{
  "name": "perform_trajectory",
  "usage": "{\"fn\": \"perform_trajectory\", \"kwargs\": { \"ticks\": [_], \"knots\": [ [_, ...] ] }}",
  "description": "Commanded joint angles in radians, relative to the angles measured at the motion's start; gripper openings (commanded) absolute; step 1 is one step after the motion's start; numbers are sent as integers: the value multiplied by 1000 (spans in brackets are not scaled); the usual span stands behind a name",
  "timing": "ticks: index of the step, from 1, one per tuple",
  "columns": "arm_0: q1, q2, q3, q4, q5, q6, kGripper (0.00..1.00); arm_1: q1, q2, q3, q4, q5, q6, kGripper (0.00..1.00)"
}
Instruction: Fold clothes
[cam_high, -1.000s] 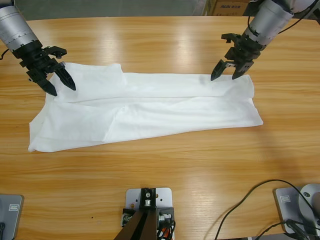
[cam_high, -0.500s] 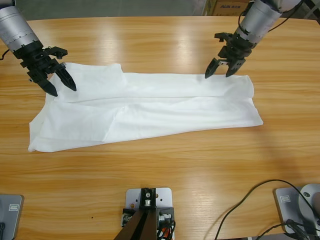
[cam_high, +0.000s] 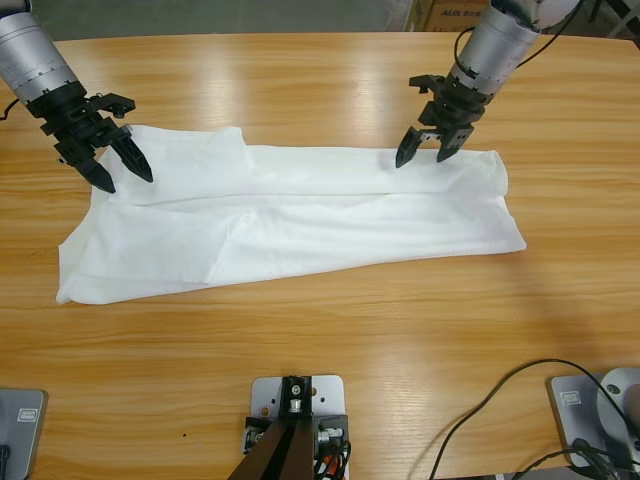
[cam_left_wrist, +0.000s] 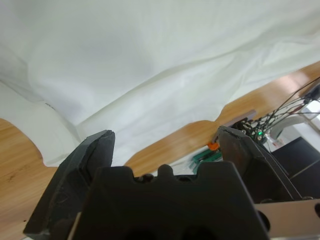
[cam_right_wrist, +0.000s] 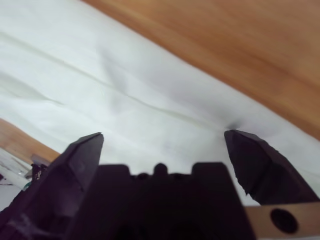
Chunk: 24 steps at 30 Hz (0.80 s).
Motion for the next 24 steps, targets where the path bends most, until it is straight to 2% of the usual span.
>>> {"fn": "perform_trajectory", "kwargs": {
  "ticks": [1, 13, 24],
  "knots": [
    [-10, 33, 31, -6, -3, 14, 803, 26, 16, 80, -25, -5, 17, 996],
    [-23, 38, 32, -8, -1, 14, 803, 39, -114, 160, -34, -11, 47, 996],
    [-24, 37, 34, -9, -1, 14, 803, 129, -109, 165, -13, -7, 86, 996]
  ]
}}
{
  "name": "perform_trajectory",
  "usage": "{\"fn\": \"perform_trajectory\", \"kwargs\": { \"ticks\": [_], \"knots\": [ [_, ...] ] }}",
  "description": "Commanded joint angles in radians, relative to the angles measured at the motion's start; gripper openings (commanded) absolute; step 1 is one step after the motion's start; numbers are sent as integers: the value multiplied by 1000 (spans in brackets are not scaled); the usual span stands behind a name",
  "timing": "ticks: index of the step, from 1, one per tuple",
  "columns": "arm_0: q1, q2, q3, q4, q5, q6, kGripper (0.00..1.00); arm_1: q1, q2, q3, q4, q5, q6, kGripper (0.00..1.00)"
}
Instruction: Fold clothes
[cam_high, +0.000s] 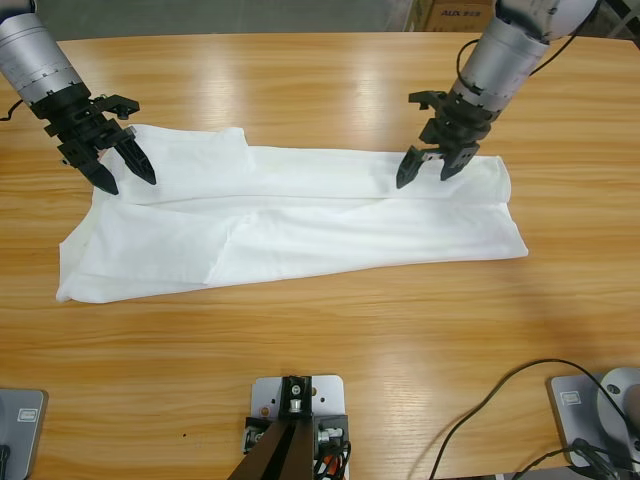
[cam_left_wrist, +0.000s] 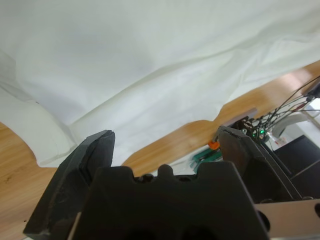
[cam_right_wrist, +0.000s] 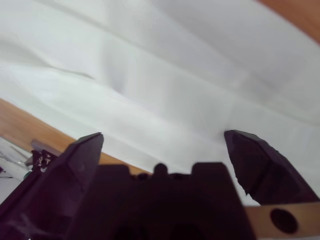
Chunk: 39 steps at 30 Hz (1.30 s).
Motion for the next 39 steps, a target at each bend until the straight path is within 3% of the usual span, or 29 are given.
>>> {"fn": "perform_trajectory", "kwargs": {
  "ticks": [1, 7, 12, 15, 34, 35, 37, 39],
  "knots": [
    [-8, 36, 34, -9, -1, 14, 803, 71, -21, 37, 12, -6, 35, 996],
    [-8, 32, 40, -11, -1, 14, 803, 49, -127, 135, -69, -51, 80, 1000],
    [-8, 18, 49, -17, 2, 14, 803, -185, -271, 289, -207, -56, 83, 1000],
    [-8, 18, 49, -19, 2, 14, 803, -273, -281, 328, -238, -58, 53, 1000],
    [-12, -14, 49, -29, 5, 15, 803, -289, -100, 272, -276, -45, 9, 975],
    [-14, -12, 49, -30, 5, 15, 803, -289, -99, 272, -275, -45, 8, 922],
    [-14, -9, 49, -31, 5, 15, 803, -289, -98, 273, -272, -46, 6, 631],
    [-14, -8, 49, -31, 5, 15, 803, -289, -102, 273, -270, -46, -3, 277]
  ]
}}
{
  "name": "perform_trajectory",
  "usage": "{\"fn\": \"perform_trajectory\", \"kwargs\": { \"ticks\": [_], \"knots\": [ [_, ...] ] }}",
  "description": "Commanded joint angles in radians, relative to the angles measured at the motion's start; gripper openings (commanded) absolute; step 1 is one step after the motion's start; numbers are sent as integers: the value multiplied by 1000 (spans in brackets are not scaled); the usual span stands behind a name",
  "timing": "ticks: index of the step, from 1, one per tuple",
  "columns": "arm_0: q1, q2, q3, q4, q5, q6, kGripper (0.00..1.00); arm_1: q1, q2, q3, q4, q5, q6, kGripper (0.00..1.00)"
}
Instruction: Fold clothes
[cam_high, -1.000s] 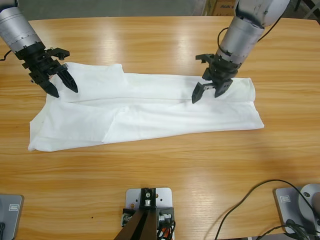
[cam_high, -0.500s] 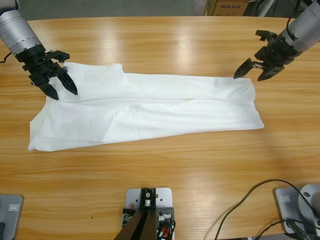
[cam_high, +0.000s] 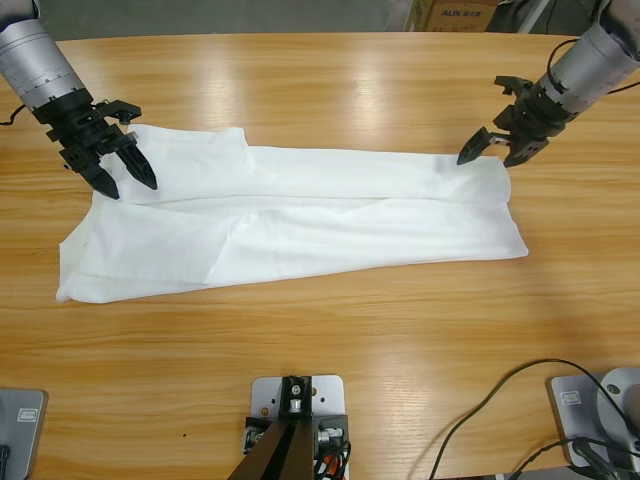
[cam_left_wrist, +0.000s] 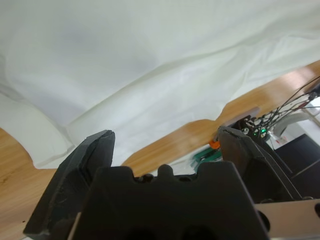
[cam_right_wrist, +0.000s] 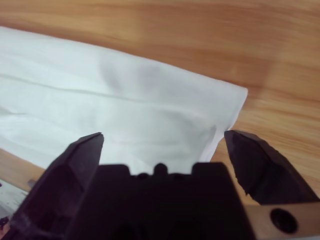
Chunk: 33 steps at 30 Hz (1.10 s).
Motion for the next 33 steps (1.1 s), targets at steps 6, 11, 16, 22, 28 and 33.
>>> {"fn": "perform_trajectory", "kwargs": {
  "ticks": [6, 11, 16, 22, 28, 33],
  "knots": [
    [-12, -5, 24, -17, 5, 16, 803, -6, 45, -3, 2, -8, -31, 0],
    [-14, -7, 25, -16, 5, 16, 803, -4, 31, -1, 7, -17, -42, 0],
    [-19, -7, 28, -16, 5, 16, 803, 0, 23, 5, 1, -15, -61, 0],
    [-21, -10, 29, -16, 4, 16, 802, 0, 23, 10, -15, -12, -66, 0],
    [-21, -10, 31, -16, 4, 16, 802, -1, 11, 15, -21, -9, -66, 0],
    [-21, -7, 30, -16, 3, 16, 802, -1, -38, 63, -18, -9, -65, 0]
  ]
}}
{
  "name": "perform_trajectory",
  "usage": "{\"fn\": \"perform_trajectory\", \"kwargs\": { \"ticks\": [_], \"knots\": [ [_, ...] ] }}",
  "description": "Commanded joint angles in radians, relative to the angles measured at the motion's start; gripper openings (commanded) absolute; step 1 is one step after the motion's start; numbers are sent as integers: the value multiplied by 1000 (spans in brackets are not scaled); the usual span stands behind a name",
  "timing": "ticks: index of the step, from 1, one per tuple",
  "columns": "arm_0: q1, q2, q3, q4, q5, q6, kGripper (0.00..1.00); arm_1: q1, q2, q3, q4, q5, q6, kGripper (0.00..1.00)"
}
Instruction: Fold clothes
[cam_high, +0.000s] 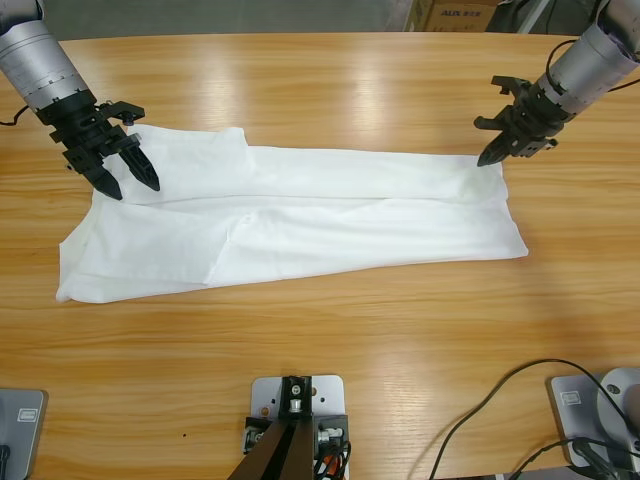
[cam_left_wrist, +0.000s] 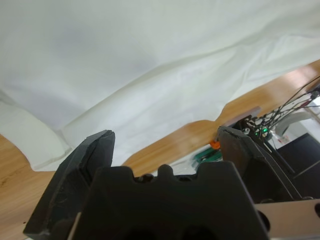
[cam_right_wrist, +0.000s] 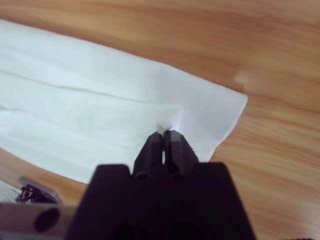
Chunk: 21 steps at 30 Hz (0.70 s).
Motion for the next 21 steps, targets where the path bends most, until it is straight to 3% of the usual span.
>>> {"fn": "perform_trajectory", "kwargs": {
  "ticks": [1, 12, 21],
  "knots": [
    [-11, -6, 28, -11, 3, 16, 803, -1, -49, 76, -9, -9, -14, 0],
    [-21, -10, 29, -10, 1, 14, 802, 21, -100, 84, 73, -12, 41, 0],
    [-21, -11, 31, -10, 0, 14, 803, 115, -101, 84, 106, -2, 92, 0]
  ]
}}
